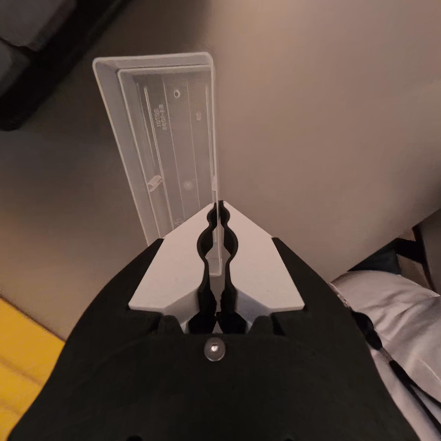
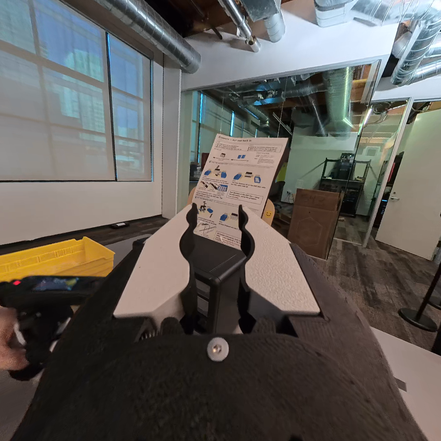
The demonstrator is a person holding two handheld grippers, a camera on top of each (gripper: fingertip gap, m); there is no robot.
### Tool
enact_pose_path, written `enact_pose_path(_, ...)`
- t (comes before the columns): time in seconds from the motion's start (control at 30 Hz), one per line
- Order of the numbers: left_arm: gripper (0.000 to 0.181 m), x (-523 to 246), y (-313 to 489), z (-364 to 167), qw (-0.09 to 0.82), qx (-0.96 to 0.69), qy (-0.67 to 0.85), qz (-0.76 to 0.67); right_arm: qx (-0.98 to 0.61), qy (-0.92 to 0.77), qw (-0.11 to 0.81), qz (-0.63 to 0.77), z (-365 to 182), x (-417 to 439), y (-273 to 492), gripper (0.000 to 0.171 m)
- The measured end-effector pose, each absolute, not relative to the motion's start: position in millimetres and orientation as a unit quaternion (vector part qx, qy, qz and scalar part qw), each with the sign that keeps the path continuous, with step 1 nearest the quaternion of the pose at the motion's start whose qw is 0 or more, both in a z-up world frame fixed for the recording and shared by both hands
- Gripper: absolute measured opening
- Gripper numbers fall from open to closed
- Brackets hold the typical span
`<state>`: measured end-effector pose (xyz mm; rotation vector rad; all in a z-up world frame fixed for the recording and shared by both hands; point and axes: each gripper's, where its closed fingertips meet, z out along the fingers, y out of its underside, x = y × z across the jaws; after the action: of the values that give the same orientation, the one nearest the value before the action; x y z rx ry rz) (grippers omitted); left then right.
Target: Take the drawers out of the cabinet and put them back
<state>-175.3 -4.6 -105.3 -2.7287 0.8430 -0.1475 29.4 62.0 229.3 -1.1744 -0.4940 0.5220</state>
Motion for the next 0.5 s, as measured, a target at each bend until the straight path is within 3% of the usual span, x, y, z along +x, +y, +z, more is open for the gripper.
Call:
enact_pose_path(0.2, 0.000, -179, 1, -140, 0.100, -0.961, 0.258, 0.002, -0.523, -0.209, 0.780, 0.273, 236, 52, 54, 0.033)
enact_pose_path(0.5, 0.000, -182, 8, -152, 0.092, -0.961, 0.259, 0.030, -0.512, -0.175, 0.792, 0.282, 239, 76, 53, 0.029)
